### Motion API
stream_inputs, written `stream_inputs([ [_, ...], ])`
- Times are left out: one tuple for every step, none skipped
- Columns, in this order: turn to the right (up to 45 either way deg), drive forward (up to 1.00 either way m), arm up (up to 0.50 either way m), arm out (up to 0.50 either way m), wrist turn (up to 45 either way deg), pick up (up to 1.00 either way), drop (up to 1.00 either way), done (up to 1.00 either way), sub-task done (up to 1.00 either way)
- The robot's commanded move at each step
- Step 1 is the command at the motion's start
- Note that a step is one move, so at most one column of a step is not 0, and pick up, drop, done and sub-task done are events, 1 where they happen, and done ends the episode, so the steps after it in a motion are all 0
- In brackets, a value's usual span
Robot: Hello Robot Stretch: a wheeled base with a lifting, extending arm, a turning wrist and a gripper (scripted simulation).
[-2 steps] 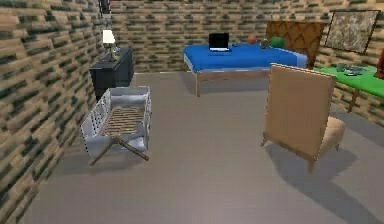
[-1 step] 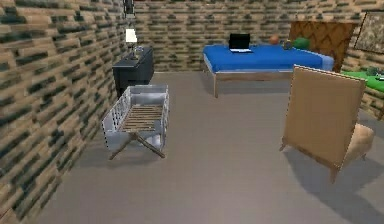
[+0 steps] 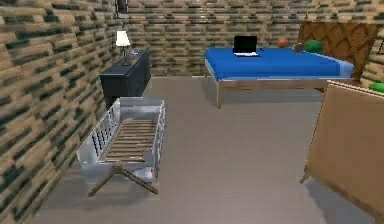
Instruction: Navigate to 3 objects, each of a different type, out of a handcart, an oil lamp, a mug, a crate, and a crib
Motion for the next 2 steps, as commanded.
stream_inputs([
  [-33.0, 0.0, 0.0, 0.0, 0.0, 0.0, 0.0, 0.0, 0.0],
  [0.0, 0.7, 0.0, 0.0, 0.0, 0.0, 0.0, 0.0, 0.0],
])
